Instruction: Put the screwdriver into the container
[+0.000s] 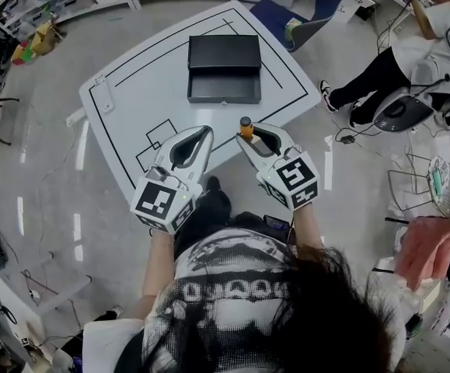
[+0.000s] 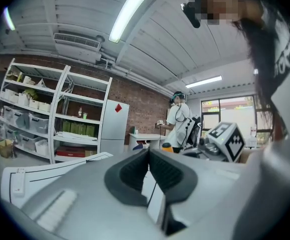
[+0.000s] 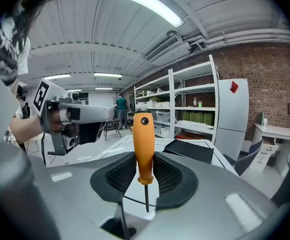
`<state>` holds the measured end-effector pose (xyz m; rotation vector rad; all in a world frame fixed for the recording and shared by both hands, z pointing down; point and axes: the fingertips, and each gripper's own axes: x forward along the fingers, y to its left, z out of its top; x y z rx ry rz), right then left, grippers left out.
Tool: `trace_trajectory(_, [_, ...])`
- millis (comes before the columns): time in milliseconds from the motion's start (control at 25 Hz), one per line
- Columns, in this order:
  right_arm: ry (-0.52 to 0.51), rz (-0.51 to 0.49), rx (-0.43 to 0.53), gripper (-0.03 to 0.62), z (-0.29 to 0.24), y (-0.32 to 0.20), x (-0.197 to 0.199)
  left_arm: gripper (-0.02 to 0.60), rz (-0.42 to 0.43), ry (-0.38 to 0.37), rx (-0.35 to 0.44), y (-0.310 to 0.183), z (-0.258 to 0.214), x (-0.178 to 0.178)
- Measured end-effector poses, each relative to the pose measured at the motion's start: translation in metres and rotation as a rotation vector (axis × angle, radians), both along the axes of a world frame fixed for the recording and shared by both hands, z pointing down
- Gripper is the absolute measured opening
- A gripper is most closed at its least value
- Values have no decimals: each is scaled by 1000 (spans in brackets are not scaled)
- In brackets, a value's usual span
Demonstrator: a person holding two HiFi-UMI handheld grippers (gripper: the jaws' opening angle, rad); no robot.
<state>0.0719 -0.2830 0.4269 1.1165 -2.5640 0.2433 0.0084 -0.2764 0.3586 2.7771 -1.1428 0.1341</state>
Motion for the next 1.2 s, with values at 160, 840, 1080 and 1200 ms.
trace_trajectory(160, [62, -21, 5, 104, 9, -34, -10, 0, 2, 4, -8, -19, 4, -13])
trace_trajectory(840, [417, -108, -83, 104, 103, -181, -21, 0, -2, 17, -37, -69, 23, -52])
trace_trajectory(1080, [523, -169, -148, 104, 140, -210, -25, 0, -3, 13, -46, -78, 28, -57])
trace_trajectory(1200, [534, -209, -200, 104, 157, -217, -33, 0, -2, 8, -50, -81, 29, -58])
